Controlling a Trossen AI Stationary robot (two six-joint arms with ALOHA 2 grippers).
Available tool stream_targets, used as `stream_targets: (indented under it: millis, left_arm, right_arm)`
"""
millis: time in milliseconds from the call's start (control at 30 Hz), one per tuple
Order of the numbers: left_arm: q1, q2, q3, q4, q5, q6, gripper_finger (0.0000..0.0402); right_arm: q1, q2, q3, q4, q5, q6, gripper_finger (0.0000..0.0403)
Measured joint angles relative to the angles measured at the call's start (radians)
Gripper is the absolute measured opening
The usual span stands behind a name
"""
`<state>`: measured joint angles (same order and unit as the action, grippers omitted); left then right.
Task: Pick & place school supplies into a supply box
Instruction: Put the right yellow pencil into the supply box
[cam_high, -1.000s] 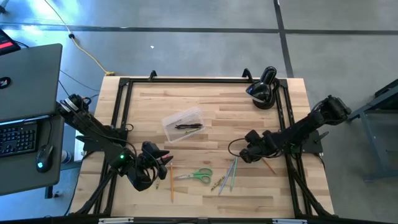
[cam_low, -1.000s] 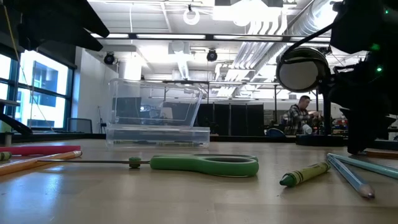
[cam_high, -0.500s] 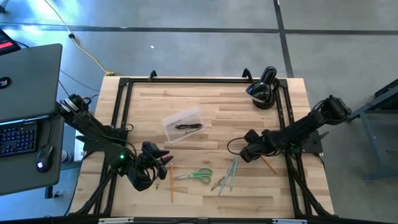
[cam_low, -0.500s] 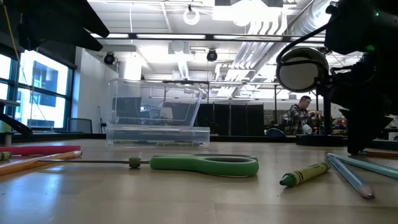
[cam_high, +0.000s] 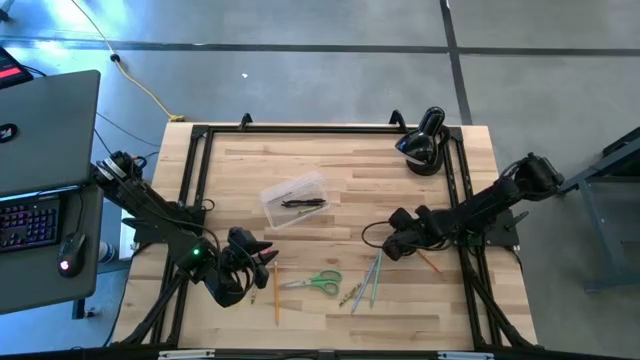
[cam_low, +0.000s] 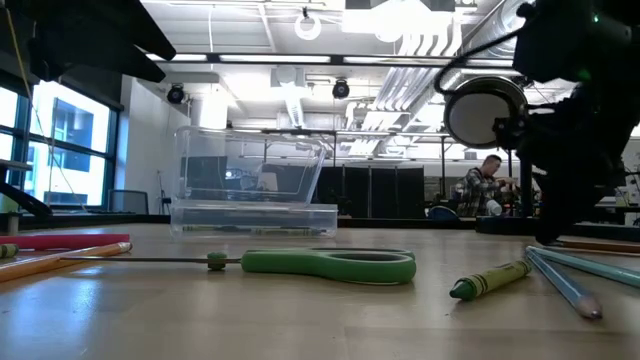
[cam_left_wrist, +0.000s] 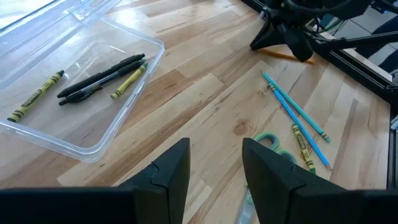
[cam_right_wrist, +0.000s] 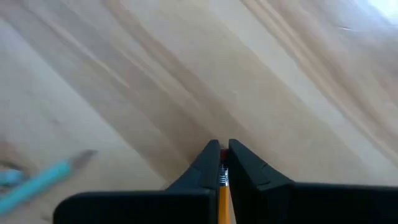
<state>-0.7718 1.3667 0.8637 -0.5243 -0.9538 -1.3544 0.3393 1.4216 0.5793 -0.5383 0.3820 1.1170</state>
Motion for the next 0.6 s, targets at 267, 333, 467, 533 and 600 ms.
stream_targets:
  millis: [267, 333, 467, 533, 600]
  left_arm:
    - [0.000, 0.000, 0.000, 0.000, 0.000, 0.000, 0.0179]
    - [0.000, 0.000, 0.000, 0.000, 0.000, 0.000, 0.0179]
    - [0.000, 0.000, 0.000, 0.000, 0.000, 0.000, 0.0179]
    - [0.000, 0.000, 0.000, 0.000, -0.001, 0.000, 0.0179]
    - [0.000, 0.000, 0.000, 0.000, -0.001, 0.000, 0.0179]
  right_arm:
    - [-0.015, 0.000, 0.000, 0.311, 0.018, -0.183, 0.0002]
    - [-0.036, 0.000, 0.000, 0.412, 0.035, -0.260, 0.0003]
    - [-0.097, 0.000, 0.000, 0.637, 0.044, -0.417, 0.0003]
    - [-0.129, 0.000, 0.000, 0.750, 0.072, -0.474, 0.0002]
    - [-0.161, 0.000, 0.000, 0.848, 0.090, -0.533, 0.0001]
